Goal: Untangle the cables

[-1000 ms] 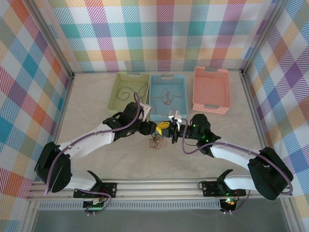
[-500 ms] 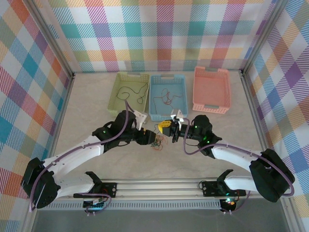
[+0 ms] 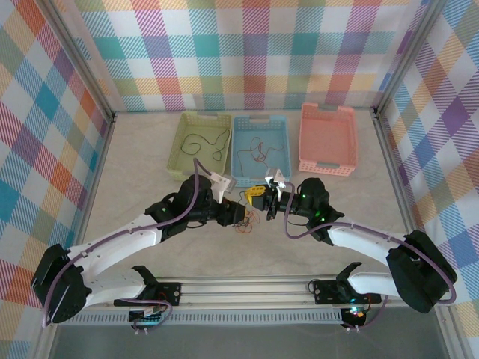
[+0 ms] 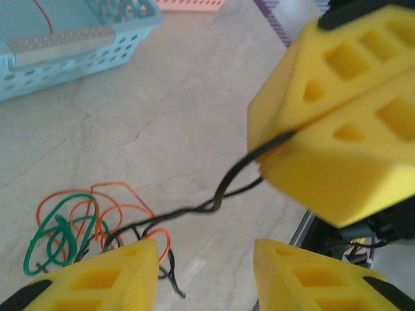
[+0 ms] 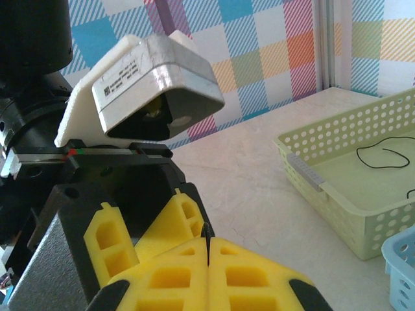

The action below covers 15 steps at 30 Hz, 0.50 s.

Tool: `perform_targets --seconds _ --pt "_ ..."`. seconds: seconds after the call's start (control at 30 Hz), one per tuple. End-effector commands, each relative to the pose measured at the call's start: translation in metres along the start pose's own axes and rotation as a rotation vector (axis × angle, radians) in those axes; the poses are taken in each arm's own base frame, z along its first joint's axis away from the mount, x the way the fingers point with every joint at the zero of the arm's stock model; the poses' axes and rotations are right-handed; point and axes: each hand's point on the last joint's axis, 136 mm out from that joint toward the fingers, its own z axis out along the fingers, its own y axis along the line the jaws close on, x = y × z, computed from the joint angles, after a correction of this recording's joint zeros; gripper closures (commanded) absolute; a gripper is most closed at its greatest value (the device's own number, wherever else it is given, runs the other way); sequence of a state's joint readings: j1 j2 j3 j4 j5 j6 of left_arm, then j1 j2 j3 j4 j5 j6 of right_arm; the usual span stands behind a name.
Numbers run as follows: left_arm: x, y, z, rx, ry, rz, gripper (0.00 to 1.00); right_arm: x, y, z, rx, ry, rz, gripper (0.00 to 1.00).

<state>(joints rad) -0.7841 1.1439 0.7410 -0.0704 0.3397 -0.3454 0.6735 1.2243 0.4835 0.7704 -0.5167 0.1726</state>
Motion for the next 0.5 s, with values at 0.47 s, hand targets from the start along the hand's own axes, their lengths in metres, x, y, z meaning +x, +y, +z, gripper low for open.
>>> perform_targets --seconds 0.47 --pt "-0.008 0.009 0.034 -0.028 0.017 0.043 0.58 -0.004 0.004 0.001 -0.037 -0.030 -0.005 1.00"
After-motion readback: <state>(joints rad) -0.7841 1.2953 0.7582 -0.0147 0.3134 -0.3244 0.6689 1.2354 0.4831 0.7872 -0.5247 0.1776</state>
